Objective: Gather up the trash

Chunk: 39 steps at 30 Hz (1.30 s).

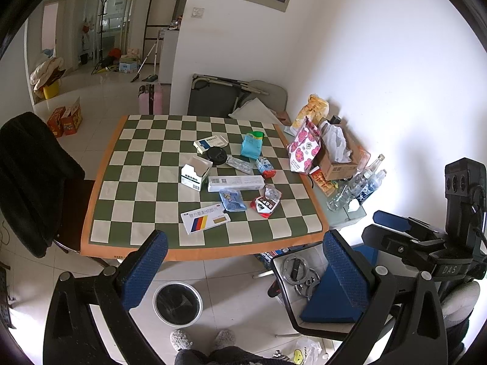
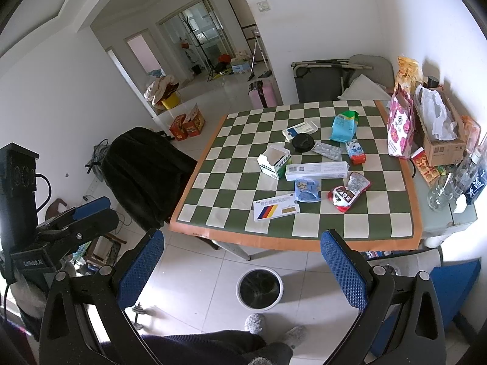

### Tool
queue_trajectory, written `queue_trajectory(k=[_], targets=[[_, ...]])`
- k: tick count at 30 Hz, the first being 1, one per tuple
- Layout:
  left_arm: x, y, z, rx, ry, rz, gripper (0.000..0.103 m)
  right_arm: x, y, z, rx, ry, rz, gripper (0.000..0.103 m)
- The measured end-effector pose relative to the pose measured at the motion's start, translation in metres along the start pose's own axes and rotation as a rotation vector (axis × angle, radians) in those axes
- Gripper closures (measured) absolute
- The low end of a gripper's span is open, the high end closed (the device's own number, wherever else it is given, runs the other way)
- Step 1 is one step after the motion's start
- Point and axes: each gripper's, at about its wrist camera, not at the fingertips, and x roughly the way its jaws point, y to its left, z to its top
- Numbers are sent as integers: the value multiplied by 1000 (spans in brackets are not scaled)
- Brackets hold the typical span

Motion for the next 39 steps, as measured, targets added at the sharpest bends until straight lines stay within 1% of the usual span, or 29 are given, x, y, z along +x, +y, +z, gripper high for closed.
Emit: queue_trajectory(k=[27,29,32,33,36,38,39], targets=[[0,-6,-1,7,9,-1,0,4,3,0,3,4,9,0],[4,-6,0,16,5,34,0,6,8,1,17,1,-1,0],[18,-4,5,74,-17,164,0,20,8,1,94,-7,-53,0],[29,-2,7,100,-19,219,0,23,5,1,108,-8,-69,0],[61,17,14,158,-3,304,0,45,-10,1,229,-13,-184,0],[89,31,15,194,28,335,0,64,-26,-3,325,-9,-243,0],[111,38,15,217,61,346,0,73,-39,-4,362,-3,-263,0]])
